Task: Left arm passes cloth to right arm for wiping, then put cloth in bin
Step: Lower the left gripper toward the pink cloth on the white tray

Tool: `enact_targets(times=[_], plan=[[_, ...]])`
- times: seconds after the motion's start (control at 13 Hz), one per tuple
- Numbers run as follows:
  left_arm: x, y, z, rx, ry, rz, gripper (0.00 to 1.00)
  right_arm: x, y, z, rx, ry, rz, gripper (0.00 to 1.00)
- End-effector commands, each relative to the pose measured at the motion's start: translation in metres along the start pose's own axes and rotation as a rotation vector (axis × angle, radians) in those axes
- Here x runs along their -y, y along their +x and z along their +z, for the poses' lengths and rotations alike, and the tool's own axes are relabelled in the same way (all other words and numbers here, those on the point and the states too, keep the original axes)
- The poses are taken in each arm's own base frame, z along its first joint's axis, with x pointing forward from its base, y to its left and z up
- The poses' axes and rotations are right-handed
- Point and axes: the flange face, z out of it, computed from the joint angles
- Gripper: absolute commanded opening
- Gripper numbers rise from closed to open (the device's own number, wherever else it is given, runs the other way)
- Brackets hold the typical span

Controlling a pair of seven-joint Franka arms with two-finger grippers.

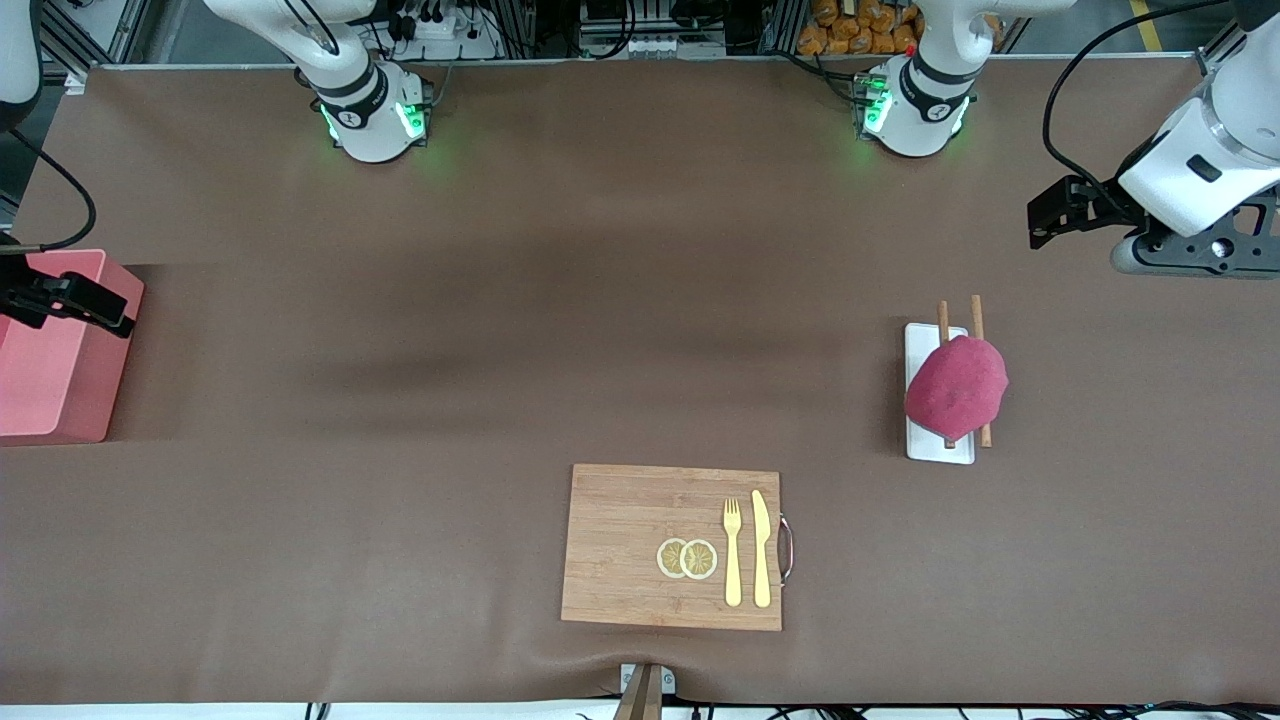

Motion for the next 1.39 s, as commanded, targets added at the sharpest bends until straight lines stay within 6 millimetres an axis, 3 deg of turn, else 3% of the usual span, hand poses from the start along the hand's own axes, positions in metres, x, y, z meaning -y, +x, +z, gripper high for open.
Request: enact_targets(times=[0.0,0.39,0.62,1.31], plan=[[0.002,-0.004,-0.009,0.000,-0.004,0.026,1.00,0.001,0.000,-0.002,0.000,-0.004,0.016,1.00],[-0.001,0.000,-0.004,0.009,-0.005,0.018,1.00,0.001,0.000,-0.002,-0.002,-0.004,0.016,1.00],[-0.004,0.010,0.010,0.035,-0.002,0.024,1.00,0.001,0.000,-0.002,0.000,-0.002,0.018,1.00],[-0.072,0.070,0.115,0.136,-0.014,0.189,1.00,0.005,-0.001,0.001,0.008,0.052,0.028,1.00]])
